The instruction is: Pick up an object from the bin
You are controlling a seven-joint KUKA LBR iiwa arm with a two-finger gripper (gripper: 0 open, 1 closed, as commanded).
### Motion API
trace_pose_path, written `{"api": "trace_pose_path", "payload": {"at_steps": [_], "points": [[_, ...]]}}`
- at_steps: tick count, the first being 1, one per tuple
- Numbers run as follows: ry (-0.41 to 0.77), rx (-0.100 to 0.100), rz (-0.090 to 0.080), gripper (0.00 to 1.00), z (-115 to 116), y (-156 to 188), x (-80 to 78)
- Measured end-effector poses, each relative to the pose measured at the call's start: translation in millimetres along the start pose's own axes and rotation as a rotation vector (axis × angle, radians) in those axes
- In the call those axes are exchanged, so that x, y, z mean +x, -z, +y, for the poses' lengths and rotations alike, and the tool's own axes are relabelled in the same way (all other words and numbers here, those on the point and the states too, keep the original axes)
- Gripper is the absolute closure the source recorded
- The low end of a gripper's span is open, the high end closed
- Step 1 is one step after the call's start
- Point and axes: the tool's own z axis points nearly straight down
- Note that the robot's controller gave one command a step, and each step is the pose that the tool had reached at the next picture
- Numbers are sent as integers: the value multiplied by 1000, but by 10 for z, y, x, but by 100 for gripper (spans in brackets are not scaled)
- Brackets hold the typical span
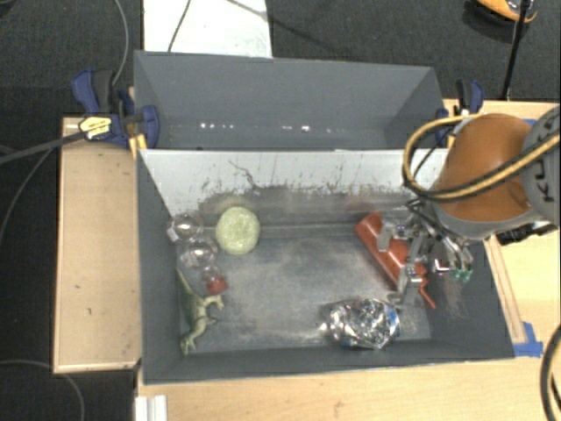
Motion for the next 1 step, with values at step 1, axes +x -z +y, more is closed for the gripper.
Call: {"api": "trace_pose_path", "payload": {"at_steps": [1], "points": [[2, 1, -7, 0, 2, 45, -14]]}}
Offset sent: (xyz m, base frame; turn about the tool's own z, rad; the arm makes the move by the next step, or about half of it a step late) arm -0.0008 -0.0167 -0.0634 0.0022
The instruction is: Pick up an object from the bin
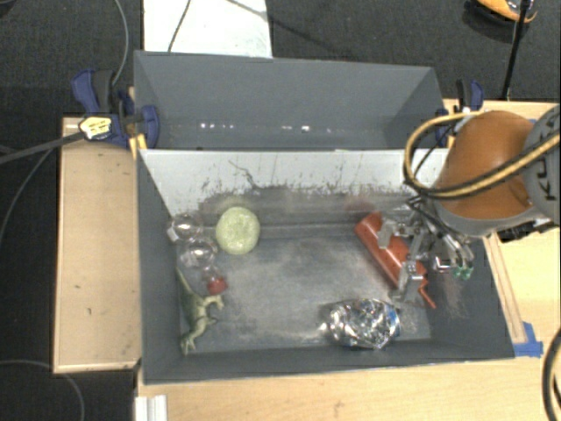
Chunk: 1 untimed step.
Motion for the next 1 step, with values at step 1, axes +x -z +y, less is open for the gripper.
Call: {"api": "trace_pose_path", "payload": {"at_steps": [1], "points": [[-5, 0, -3, 0, -113, -424, -10]]}}
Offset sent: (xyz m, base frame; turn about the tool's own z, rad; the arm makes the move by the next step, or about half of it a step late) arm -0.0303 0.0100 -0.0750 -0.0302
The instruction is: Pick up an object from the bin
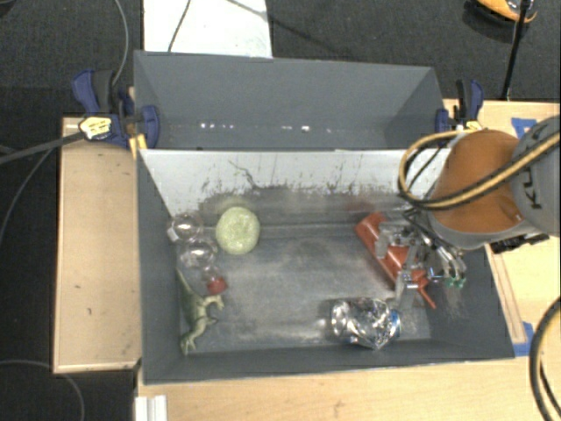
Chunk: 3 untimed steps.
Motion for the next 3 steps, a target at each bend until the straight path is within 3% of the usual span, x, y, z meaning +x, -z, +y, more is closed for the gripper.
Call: {"api": "trace_pose_path", "payload": {"at_steps": [1, 2, 3], "points": [[24, 3, -11, 0, 120, -222, 194], [44, -1, -15, 0, 192, -259, 279], [-56, 1, -12, 0, 106, -305, 402]]}}
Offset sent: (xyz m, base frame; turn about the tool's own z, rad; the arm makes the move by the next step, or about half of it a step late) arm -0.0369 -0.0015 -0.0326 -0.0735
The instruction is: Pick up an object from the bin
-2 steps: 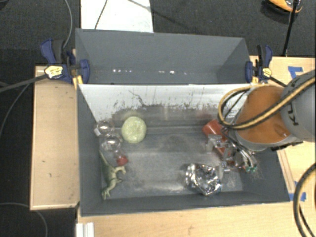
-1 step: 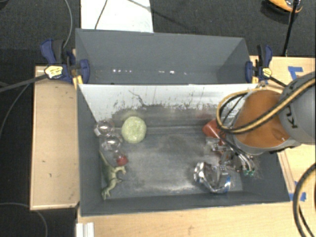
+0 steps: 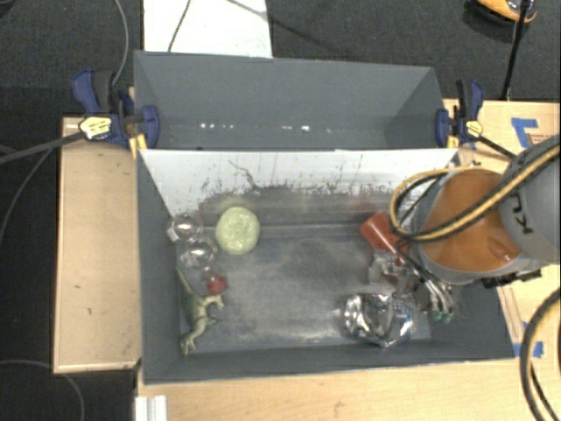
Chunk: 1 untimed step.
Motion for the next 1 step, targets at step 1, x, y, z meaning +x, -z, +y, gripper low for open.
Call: {"api": "trace_pose_path", "payload": {"at_steps": [1], "points": [[-42, -1, -7, 0, 5, 0, 115]]}}
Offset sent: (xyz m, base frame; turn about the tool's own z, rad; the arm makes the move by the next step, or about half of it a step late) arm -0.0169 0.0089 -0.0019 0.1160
